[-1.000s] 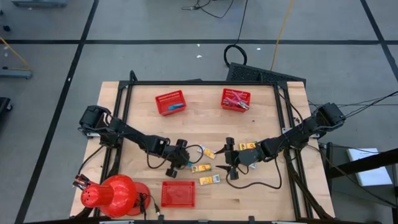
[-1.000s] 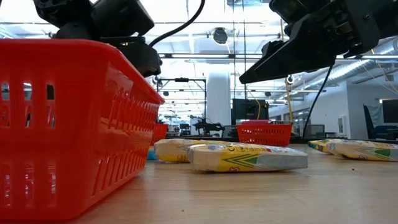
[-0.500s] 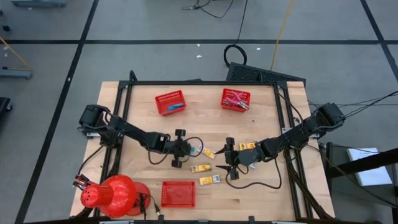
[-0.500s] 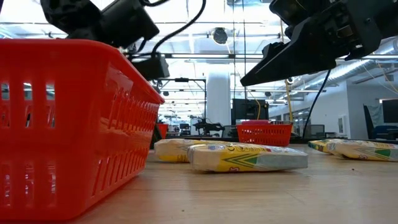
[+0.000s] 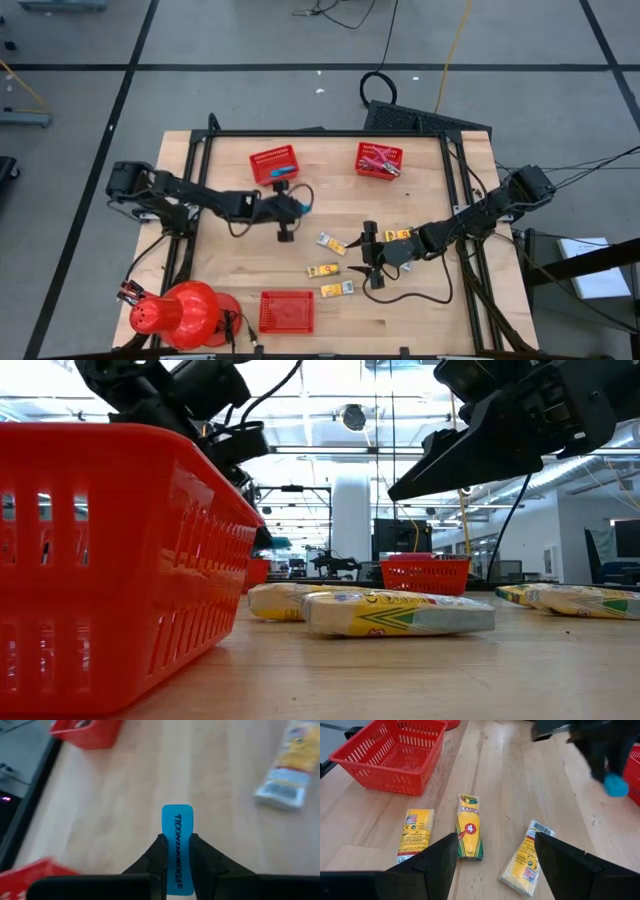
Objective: Pick & Place School Supplies
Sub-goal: Put the blue eraser into the top left red bin
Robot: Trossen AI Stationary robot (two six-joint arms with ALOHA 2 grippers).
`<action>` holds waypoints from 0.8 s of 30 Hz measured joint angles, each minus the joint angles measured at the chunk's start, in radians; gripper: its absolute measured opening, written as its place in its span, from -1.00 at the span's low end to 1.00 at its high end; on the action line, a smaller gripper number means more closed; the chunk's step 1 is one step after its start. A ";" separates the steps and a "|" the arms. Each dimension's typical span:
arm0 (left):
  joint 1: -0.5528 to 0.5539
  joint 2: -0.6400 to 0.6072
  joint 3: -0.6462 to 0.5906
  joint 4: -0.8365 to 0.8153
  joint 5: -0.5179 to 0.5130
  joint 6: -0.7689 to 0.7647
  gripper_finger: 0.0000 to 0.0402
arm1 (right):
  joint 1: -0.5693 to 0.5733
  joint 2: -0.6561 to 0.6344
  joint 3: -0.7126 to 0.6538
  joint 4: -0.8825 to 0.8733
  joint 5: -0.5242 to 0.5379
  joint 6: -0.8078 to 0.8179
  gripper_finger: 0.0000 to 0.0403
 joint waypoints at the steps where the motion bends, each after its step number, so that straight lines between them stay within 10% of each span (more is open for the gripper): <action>1: 0.020 -0.017 -0.014 0.002 0.000 0.005 -0.75 | 0.000 0.000 0.000 0.000 0.000 0.000 0.26; 24: 0.474 -0.205 -0.167 0.106 0.048 0.070 -0.76 | 0.013 0.000 0.000 0.012 0.000 -0.009 0.26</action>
